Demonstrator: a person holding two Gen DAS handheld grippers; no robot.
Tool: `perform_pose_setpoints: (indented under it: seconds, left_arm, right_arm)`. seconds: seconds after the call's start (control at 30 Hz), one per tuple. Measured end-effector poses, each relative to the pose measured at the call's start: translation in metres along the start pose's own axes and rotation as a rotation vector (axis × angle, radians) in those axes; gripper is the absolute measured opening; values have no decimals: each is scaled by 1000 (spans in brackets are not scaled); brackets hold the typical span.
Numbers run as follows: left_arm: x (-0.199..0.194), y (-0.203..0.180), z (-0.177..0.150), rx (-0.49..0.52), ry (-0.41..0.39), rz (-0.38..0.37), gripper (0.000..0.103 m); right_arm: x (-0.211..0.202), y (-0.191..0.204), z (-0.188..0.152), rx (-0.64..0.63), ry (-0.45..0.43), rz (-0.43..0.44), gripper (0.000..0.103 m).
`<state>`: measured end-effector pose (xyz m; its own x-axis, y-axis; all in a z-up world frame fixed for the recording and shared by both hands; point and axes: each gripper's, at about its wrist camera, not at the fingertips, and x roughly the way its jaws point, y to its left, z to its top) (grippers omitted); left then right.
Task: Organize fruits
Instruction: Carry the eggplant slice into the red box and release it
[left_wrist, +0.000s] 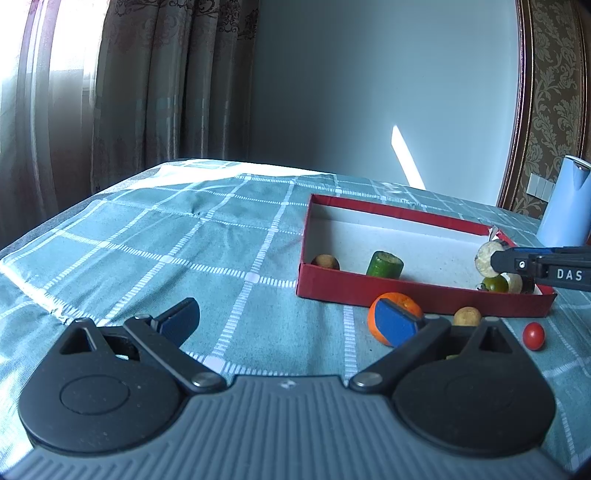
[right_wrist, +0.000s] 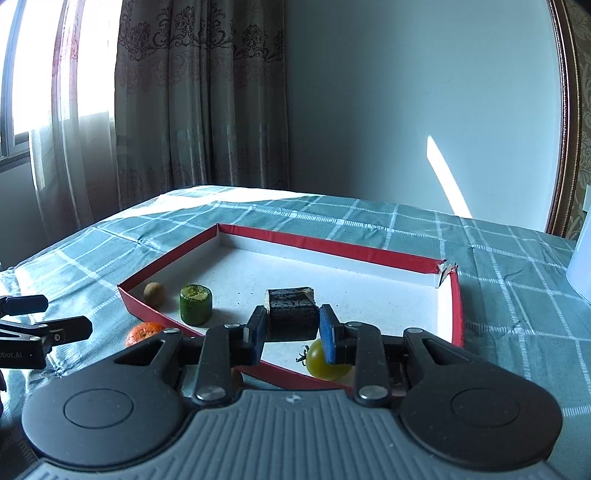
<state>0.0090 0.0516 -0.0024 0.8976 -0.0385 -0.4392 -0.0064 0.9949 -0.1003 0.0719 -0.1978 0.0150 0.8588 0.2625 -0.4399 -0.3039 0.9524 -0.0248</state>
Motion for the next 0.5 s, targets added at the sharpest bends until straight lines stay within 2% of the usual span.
perform_pose_setpoints:
  seconds: [0.17, 0.3, 0.5]
  left_arm:
    - [0, 0, 0, 2, 4, -6, 101]
    - [1, -1, 0, 4, 10, -9, 101]
    - [2, -2, 0, 5, 16, 0, 101]
  right_arm:
    - [16, 1, -7, -3, 36, -2, 30]
    - [13, -3, -8, 13, 25, -3, 32]
    - [-23, -23, -15, 94, -62, -10, 32]
